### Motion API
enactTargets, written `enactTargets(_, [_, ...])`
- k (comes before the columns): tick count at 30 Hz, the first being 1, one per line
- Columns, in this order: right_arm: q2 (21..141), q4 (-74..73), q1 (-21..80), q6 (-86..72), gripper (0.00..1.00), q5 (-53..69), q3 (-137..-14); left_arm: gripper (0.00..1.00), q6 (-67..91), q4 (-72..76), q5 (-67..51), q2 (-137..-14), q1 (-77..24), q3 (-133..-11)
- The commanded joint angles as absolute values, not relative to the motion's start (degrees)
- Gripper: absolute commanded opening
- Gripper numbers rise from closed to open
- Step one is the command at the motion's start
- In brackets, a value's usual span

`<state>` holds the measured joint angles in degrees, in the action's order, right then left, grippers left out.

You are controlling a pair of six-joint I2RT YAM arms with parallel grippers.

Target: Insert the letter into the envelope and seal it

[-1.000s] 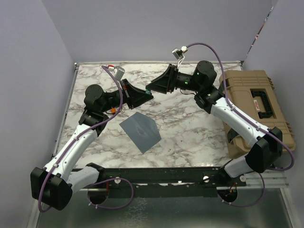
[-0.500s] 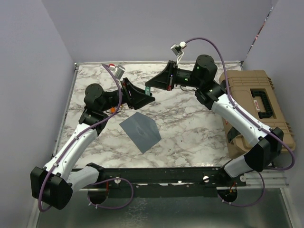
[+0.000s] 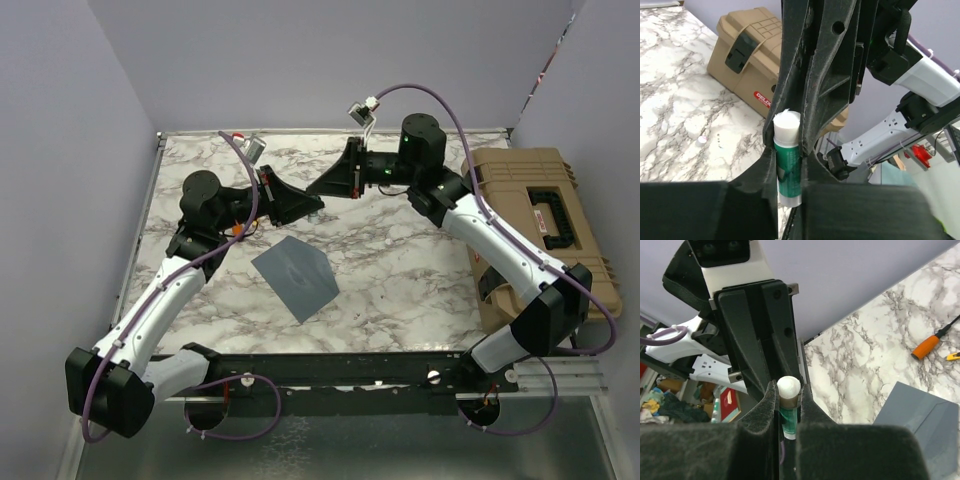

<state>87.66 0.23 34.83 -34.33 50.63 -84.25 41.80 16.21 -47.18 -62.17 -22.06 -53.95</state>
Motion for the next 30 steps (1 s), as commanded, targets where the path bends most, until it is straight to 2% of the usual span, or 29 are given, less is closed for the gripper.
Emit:
enactTargets(1, [88.0,-1.6,35.2,-34.9,0.02,50.2,-85.8,0.0,39.0,15.6,-45.4,-62.3,-21.8,-54.7])
enactTargets(2, [87.8,-1.8,35.2,-35.5,0.11,48.6,-85.7,0.0,38.5,15.6,-44.8,-62.1,-21.8,-54.5])
enactTargets(5, [86.3,-0.7,35.2,-37.8,0.54,43.7,-84.7,0.0,36.8,15.6,-41.2,-61.1,-21.8,-53.8])
enactTargets(6, [85.4,1.1,35.1,-38.6,0.65,42.2,-83.6,0.0,36.5,15.6,-39.6,-60.8,-21.8,-53.6])
enactTargets(7, [84.4,2.8,35.1,-39.5,0.73,41.1,-82.3,0.0,36.3,15.6,-38.0,-60.5,-21.8,-53.5])
enactTargets(9, [82.5,6.7,35.2,-41.1,0.8,40.2,-79.3,0.0,36.4,15.6,-34.9,-60.1,-21.8,-53.4])
enactTargets(17, [81.7,6.8,35.9,-38.4,0.8,37.3,-75.5,0.0,47.1,17.4,-21.4,-59.8,-21.8,-54.3])
enactTargets(19, [82.4,6.5,36.3,-38.0,0.77,37.0,-75.9,0.0,50.6,17.6,-19.0,-59.6,-21.8,-54.2])
enactTargets(24, [86.1,4.1,37.6,-38.3,0.61,37.3,-79.5,0.0,55.5,18.1,-17.6,-59.7,-21.8,-55.0])
enactTargets(30, [88.1,7.0,38.2,-40.7,0.51,38.5,-81.6,0.0,57.3,18.8,-18.0,-59.9,-21.8,-55.0])
